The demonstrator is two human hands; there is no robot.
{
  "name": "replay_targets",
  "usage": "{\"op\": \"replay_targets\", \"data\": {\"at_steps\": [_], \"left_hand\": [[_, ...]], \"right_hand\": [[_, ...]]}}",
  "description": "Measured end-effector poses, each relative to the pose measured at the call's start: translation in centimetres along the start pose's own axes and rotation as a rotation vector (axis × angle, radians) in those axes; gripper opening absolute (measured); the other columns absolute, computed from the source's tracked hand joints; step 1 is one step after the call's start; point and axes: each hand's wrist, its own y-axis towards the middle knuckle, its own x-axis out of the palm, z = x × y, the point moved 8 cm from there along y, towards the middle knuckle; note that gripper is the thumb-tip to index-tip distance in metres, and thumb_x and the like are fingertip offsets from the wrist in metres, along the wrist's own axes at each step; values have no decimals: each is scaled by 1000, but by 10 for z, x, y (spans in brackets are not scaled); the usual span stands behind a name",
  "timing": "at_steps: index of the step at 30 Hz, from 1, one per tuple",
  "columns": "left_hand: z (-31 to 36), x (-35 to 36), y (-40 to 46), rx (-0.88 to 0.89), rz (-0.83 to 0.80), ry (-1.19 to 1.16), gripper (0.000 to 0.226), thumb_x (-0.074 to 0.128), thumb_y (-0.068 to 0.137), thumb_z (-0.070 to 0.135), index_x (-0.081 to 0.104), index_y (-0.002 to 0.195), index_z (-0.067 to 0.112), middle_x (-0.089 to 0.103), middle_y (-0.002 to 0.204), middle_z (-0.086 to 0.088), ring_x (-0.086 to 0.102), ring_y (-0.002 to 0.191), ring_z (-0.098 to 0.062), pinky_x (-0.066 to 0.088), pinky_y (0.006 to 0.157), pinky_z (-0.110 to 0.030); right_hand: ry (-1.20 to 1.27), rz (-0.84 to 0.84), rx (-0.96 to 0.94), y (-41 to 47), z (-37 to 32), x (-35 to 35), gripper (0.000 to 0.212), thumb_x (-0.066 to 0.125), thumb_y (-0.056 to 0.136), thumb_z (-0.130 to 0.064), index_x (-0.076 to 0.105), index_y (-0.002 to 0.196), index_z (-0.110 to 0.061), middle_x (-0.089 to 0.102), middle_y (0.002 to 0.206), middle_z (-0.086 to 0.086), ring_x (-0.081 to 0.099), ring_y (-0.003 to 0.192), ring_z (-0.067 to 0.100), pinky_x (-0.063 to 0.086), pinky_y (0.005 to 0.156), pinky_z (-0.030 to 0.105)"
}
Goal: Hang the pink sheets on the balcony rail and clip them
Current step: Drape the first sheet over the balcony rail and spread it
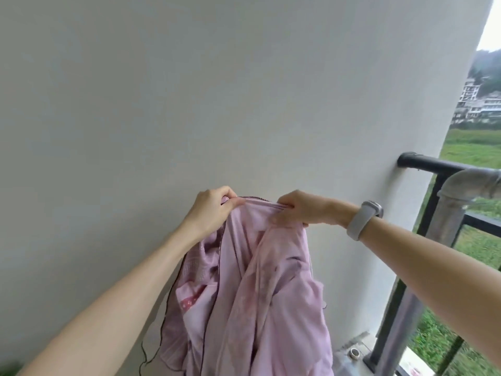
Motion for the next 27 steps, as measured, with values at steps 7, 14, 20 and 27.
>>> {"op": "replay_targets", "data": {"at_steps": [7, 14, 20, 27], "left_hand": [[-8, -9, 7, 14, -120, 3, 18, 66, 79, 34, 69, 70, 19, 65, 66, 6, 51, 62, -3, 38, 62, -19], [-8, 20, -17, -29, -256, -69, 35, 71, 53, 65, 72, 74, 37, 48, 58, 2, 37, 51, -6, 28, 52, -19], [8, 52, -26, -14, -168, -93, 39, 70, 74, 40, 49, 46, 23, 35, 41, 9, 30, 40, -7, 24, 44, -21], [4, 5, 16, -81, -6, -425, 34, 64, 74, 43, 48, 69, 14, 43, 69, -1, 37, 62, -11, 30, 59, -23]], "right_hand": [[62, 758, -161, -1, -23, -93, 14, 51, 79, 1, 64, 80, -4, 57, 68, 1, 51, 67, 20, 36, 52, 19], [-349, 154, -115, 14, -50, -43, 14, 48, 75, -4, 62, 75, -1, 56, 64, 9, 53, 51, 20, 40, 43, 22], [3, 631, -142, 1, -48, -100, 18, 45, 75, 0, 62, 80, 6, 58, 72, 12, 47, 65, 18, 36, 47, 18], [-58, 219, -32, -1, 8, -41, 15, 63, 82, -18, 57, 95, -15, 58, 82, -2, 56, 76, 19, 41, 52, 18]]}}
